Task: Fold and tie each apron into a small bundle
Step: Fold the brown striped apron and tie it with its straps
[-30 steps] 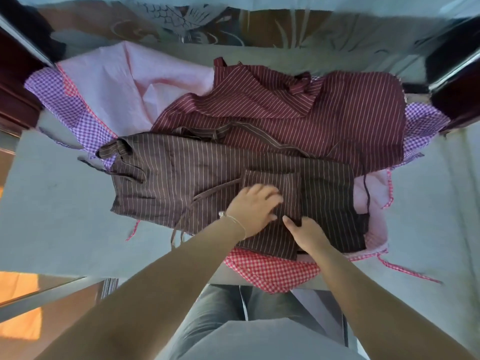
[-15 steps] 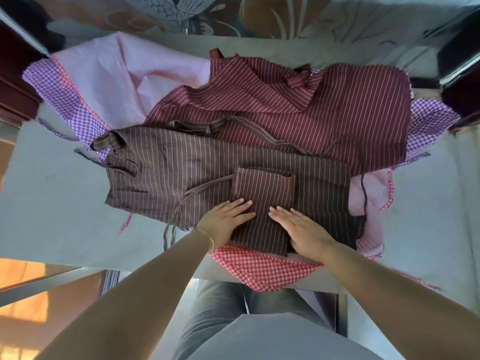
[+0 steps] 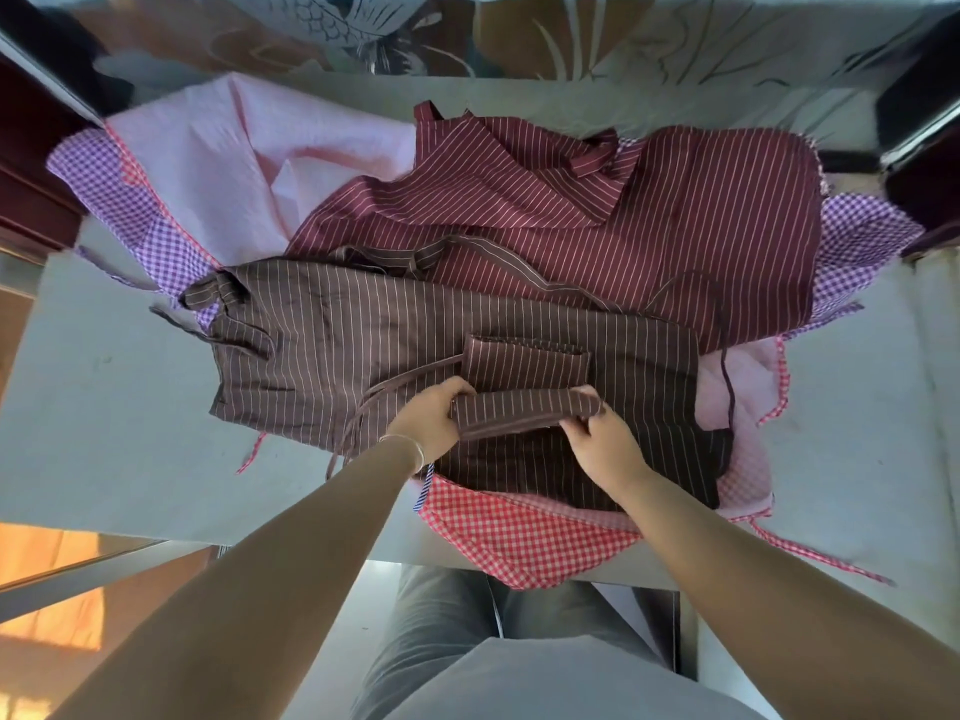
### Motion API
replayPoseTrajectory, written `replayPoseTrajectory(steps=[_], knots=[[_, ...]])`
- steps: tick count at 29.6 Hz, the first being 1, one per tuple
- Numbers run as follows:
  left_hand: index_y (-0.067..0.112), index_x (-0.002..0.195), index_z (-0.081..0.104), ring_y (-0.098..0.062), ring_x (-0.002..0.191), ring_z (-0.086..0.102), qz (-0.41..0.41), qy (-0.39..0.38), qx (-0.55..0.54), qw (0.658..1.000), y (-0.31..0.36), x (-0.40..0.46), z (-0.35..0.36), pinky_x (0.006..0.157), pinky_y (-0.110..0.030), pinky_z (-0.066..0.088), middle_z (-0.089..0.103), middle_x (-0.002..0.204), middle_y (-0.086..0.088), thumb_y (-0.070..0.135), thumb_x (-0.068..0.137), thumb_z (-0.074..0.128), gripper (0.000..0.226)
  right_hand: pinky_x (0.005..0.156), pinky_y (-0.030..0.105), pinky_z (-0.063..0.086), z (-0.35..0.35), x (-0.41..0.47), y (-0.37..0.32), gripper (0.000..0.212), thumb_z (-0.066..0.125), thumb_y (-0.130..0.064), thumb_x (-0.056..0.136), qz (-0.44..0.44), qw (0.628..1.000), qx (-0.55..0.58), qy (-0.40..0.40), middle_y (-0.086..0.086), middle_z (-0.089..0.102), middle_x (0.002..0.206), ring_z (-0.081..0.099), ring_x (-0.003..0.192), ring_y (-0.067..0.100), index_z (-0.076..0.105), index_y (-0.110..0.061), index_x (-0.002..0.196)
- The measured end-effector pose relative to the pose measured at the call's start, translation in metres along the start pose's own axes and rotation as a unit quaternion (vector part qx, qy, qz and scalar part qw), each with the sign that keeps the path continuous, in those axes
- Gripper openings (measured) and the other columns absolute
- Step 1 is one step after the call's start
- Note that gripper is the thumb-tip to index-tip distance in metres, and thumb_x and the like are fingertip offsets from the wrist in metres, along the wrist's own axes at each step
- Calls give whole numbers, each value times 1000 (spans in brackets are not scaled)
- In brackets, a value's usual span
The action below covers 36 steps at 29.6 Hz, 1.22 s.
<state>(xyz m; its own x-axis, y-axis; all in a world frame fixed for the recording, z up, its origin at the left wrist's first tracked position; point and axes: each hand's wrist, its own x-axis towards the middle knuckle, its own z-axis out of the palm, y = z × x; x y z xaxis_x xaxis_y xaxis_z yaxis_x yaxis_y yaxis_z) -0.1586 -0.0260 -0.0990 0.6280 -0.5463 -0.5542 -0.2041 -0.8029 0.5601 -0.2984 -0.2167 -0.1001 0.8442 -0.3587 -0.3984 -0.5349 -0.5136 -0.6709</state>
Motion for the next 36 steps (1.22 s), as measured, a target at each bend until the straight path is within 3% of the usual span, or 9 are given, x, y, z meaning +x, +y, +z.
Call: replayPoseTrajectory(steps=[2,6,14,18,21,23,27,30,36], knots=[[23,123,53,-18,78,61,-47,28,-44,998,11,7,0,65,-30,49,65,110,1,16,94,53,30,79,26,43,-2,10,-8,29,47,-31,100,61,997,43,24,-3,58,104,61,100,20,57,-14,120],[13,130,50,-28,110,58,-130,63,-88,986,23,10,9,88,-37,44,62,122,-7,50,98,39,50,79,27,44,3,21,-10,55,31,-51,99,126,991,25,29,5,65,116,61,107,23,52,-9,130],[7,132,34,-33,110,56,-246,105,-218,939,32,9,24,89,-42,46,55,126,-14,46,95,49,56,59,33,46,5,43,-22,62,16,-54,100,197,957,-211,-7,4,56,78,56,70,19,51,-7,121],[2,135,35,-32,116,53,-302,88,-312,897,32,15,19,91,-38,42,52,129,-12,48,85,65,74,57,33,43,3,47,-30,60,30,-55,98,231,949,-216,5,9,58,98,59,79,23,37,-9,135],[3,130,49,-30,115,56,-308,45,-315,897,25,24,15,95,-34,44,58,127,-11,51,79,70,74,92,41,46,4,44,-32,61,44,-40,99,78,934,-342,61,13,35,144,45,125,31,20,-15,148],[5,130,52,-31,115,55,-310,7,-278,909,21,28,16,101,-41,45,55,130,-11,57,72,73,81,117,51,17,8,45,-34,62,40,-32,100,-26,912,-410,3,9,14,159,14,145,30,10,-15,153],[19,121,58,-29,116,54,-247,33,-268,931,27,21,18,100,-46,45,57,125,-4,64,55,68,80,118,53,-3,11,51,-41,77,16,-64,93,-23,923,-374,-84,2,14,160,7,148,20,10,-15,153],[15,114,57,-16,96,63,-165,35,-310,936,44,-3,-4,84,-29,51,66,104,-1,34,79,71,42,119,50,1,-8,50,-55,82,23,-70,88,-34,957,-278,-70,1,35,153,29,142,18,15,-20,152],[23,115,55,-9,92,63,50,-34,-146,987,69,-42,-85,80,-23,53,64,99,8,20,81,73,38,89,30,49,-48,19,-113,73,59,-71,74,-82,992,38,-83,-26,61,102,60,99,-1,41,-36,135]])
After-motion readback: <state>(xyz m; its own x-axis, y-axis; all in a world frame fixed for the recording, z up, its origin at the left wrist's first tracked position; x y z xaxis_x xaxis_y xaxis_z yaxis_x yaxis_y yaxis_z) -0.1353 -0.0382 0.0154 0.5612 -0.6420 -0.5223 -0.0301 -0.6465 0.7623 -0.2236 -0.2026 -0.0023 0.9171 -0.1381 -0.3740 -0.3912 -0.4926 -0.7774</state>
